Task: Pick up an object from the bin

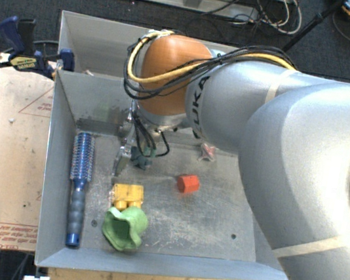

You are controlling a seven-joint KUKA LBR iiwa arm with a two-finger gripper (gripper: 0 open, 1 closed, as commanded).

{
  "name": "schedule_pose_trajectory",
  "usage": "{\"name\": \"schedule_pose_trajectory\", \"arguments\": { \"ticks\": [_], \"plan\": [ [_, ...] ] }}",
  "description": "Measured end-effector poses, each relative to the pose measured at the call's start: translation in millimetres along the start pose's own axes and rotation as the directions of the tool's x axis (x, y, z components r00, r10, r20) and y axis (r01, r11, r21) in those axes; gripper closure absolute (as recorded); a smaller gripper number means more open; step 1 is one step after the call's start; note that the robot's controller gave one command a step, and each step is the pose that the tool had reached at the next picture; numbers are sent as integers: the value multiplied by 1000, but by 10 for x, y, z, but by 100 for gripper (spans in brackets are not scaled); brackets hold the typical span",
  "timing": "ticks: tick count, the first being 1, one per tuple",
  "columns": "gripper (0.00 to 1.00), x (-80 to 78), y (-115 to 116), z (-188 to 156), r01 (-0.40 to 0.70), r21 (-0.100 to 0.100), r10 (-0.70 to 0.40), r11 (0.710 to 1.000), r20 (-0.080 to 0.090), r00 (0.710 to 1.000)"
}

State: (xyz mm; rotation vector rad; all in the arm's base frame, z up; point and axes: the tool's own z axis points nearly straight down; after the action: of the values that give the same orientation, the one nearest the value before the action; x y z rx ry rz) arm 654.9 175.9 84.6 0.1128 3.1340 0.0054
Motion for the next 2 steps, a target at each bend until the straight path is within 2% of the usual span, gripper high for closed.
{"name": "schedule_pose_trajectory", "arguments": {
  "ticks": [1, 2],
  "plan": [
    [0, 135, -581, 65, -109, -2, 109, 994, 4, 994],
    [100, 135, -562, 54, -108, -2, 108, 994, 1, 994]
  ]
}}
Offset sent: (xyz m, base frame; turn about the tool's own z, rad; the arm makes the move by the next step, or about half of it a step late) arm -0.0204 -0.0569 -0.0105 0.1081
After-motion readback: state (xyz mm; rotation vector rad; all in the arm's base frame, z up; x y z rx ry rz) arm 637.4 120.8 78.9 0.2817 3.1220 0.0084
